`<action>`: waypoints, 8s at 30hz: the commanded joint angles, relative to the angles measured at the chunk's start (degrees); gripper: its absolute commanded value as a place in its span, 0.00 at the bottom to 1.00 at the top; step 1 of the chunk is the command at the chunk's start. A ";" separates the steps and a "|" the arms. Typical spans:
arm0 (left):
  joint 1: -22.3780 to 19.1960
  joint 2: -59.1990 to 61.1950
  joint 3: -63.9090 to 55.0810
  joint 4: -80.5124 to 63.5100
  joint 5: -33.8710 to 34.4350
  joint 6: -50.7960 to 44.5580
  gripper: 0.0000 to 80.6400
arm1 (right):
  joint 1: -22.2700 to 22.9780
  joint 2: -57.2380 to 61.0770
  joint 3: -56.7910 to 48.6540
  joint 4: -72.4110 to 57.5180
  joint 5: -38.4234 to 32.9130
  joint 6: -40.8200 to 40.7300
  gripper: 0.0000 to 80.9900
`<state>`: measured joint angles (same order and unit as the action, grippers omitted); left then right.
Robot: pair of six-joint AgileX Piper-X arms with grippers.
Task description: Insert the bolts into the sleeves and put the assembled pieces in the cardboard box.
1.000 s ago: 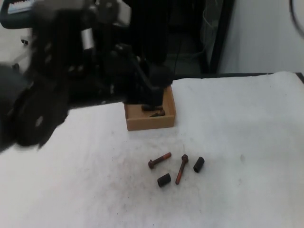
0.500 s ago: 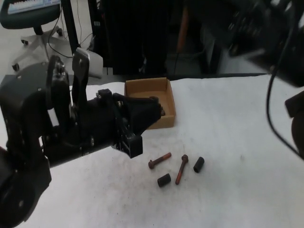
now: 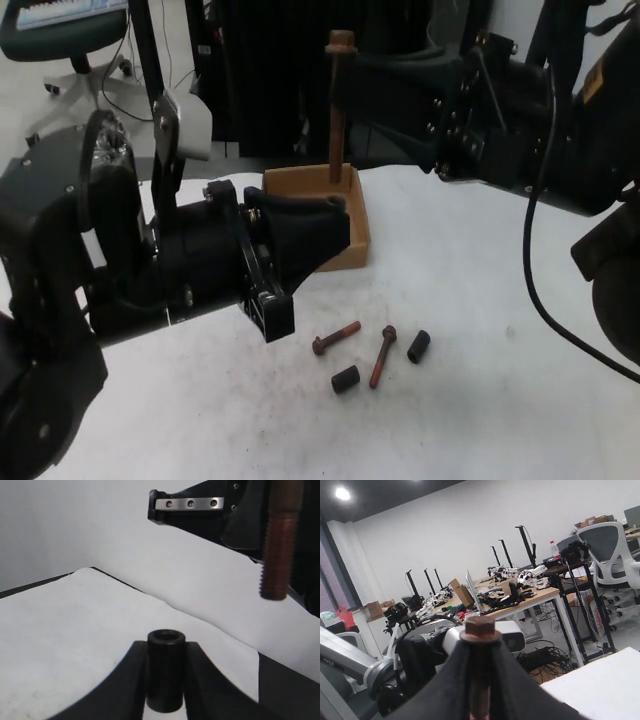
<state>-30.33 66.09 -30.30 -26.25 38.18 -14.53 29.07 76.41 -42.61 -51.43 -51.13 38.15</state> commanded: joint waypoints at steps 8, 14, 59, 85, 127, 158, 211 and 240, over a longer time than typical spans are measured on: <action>0.11 -0.66 0.09 -11.02 1.89 -2.44 0.00 | 0.07 -0.57 -0.18 -0.23 -0.22 -0.88 0.01; 0.11 -1.19 0.11 -10.85 5.25 -2.55 0.00 | 0.07 -0.57 -0.18 -0.35 -0.22 -0.86 0.01; 0.11 -4.41 3.16 -7.46 4.50 -2.19 0.00 | -2.28 -0.57 -0.30 0.20 -3.24 -2.19 0.01; 2.87 -4.41 3.03 -10.92 0.90 -2.68 0.00 | 1.03 3.13 -0.29 -0.31 -4.97 -2.19 0.01; 6.78 -4.41 2.33 -16.36 4.97 -7.00 0.00 | 1.03 3.13 -0.29 -1.04 -11.79 3.21 0.54; 6.78 -4.41 1.02 -9.54 6.73 -9.20 0.00 | -7.02 3.13 -0.29 -1.99 -18.23 3.66 0.01; 7.51 62.73 -78.94 65.20 -29.64 26.55 0.00 | -12.61 3.13 -0.29 -1.82 -20.37 7.32 0.01; 7.36 54.36 -78.84 80.70 -29.54 26.16 0.18 | -14.62 3.13 -0.29 -0.99 -20.75 7.32 0.01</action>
<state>-22.90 122.61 -108.57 50.75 9.13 11.61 15.12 80.03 -42.62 -52.66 -71.11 45.37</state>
